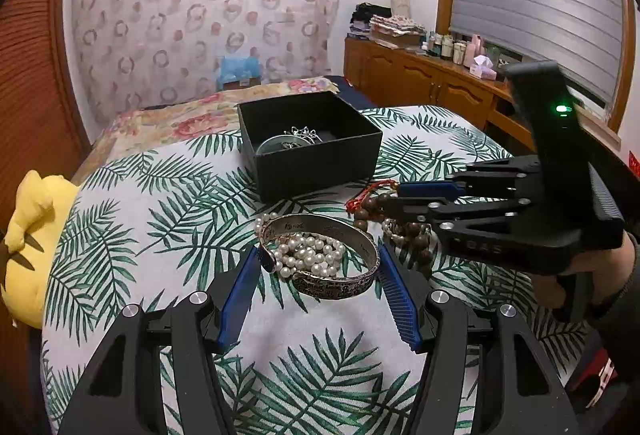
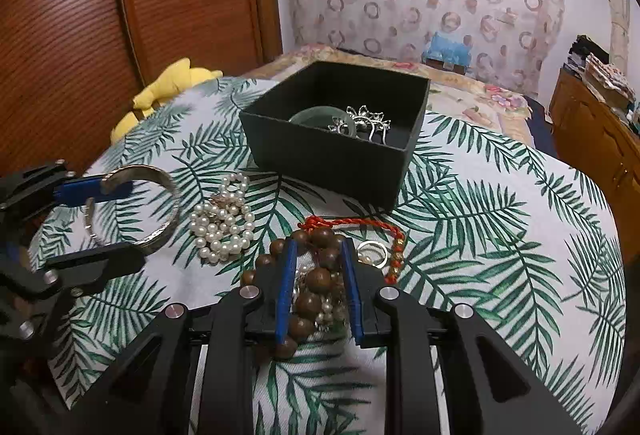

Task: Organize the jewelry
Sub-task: 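Grasp the wooden bead bracelet with the right tool while the left tool grasps the silver bangle, then lift and carry the wooden bracelet and silver bangle with both tools over the box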

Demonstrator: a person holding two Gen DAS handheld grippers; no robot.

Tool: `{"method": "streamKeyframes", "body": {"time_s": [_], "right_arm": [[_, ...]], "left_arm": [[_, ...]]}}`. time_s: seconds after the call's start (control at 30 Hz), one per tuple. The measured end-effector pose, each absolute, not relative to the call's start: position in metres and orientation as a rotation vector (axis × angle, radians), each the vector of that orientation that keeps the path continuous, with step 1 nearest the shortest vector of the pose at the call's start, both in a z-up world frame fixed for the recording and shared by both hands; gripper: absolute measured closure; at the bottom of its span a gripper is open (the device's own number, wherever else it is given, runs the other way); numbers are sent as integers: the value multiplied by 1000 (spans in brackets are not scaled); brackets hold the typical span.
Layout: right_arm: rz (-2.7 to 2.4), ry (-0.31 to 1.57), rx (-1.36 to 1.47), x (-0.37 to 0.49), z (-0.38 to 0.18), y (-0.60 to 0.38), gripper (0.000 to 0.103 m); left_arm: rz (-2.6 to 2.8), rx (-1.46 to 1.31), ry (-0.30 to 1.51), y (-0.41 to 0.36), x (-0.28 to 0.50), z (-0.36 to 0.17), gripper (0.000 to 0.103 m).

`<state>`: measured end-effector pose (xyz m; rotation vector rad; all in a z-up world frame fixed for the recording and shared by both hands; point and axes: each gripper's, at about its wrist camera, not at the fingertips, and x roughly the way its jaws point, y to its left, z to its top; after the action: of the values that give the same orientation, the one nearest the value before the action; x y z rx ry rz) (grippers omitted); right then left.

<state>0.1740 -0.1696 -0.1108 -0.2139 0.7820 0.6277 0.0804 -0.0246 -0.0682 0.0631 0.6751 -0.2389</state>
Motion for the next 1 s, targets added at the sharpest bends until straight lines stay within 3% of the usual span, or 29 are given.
{"method": "streamKeyframes", "body": {"time_s": [0.3,0.4,1.0], "right_arm": [[605,808,-244,186,-119,-163,78],[612,797,-239,184,-117,-163,88],[679,599,-180,142,-35,-176,88]], "left_arm": [[-238,53,672,-22,78,-69,45],[-236,52,672,-22,77,-69,45],[-235,52,589,-22,59,-33,45]]}}
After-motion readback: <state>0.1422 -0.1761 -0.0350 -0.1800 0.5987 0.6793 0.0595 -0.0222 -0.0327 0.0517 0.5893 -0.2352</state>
